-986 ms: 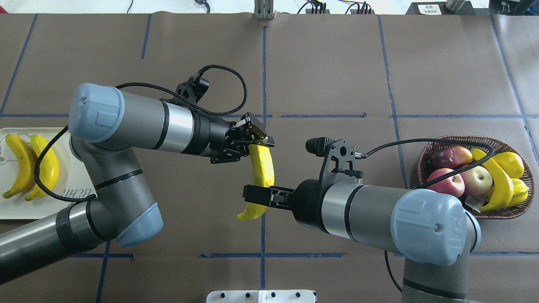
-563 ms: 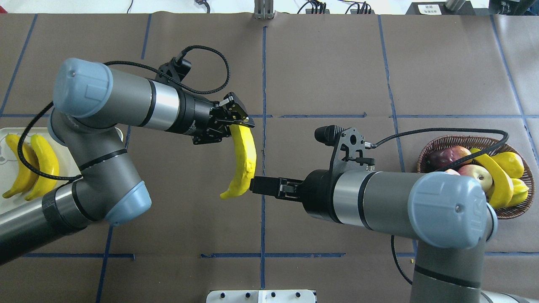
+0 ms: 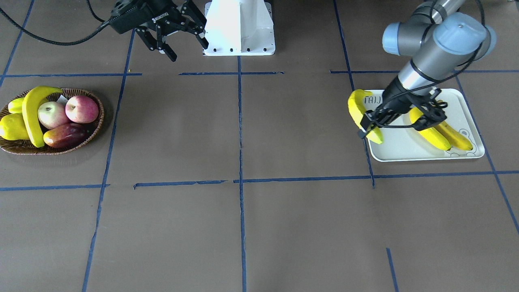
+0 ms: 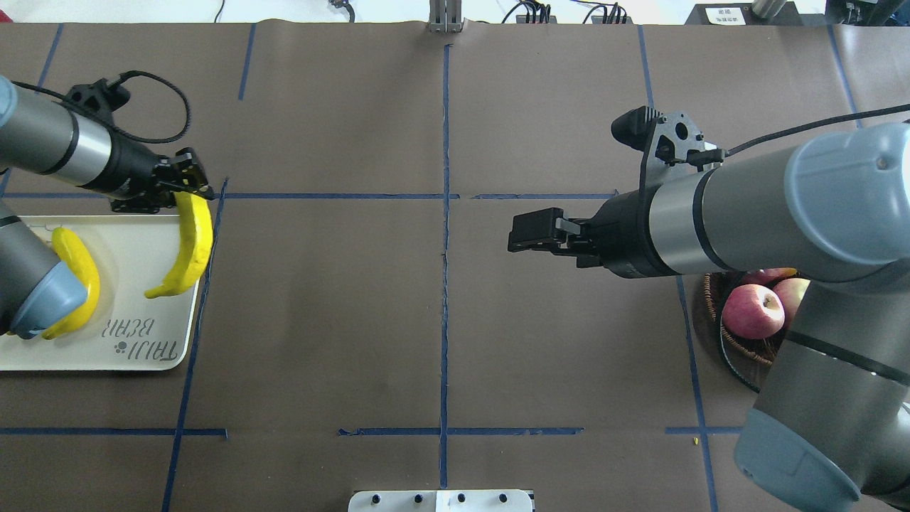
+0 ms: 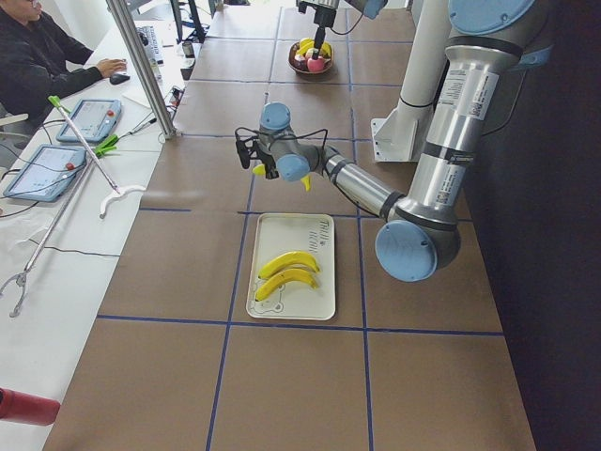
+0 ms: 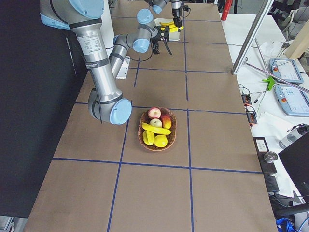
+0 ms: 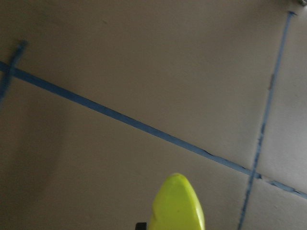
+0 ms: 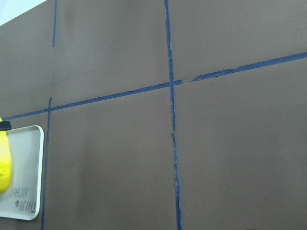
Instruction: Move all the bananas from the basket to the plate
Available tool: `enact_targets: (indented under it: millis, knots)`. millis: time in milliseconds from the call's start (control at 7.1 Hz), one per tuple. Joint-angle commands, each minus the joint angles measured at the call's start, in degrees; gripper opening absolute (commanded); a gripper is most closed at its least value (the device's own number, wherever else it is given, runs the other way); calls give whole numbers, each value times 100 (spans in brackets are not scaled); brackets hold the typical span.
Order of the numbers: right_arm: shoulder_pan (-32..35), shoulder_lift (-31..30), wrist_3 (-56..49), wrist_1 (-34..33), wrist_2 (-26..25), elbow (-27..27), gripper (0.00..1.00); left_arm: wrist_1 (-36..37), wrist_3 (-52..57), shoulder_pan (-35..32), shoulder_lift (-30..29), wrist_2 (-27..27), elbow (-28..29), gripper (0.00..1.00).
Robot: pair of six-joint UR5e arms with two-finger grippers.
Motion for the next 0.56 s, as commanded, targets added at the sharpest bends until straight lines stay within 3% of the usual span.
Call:
enact_targets:
  millis: [0,423]
  knots:
    - [223,-7,-254,-370,131,17,100,-21,338,-78,540,265,367,0]
    - [338,-77,-439,-440,192,8,100,-39,295,-26,725,635,545,0]
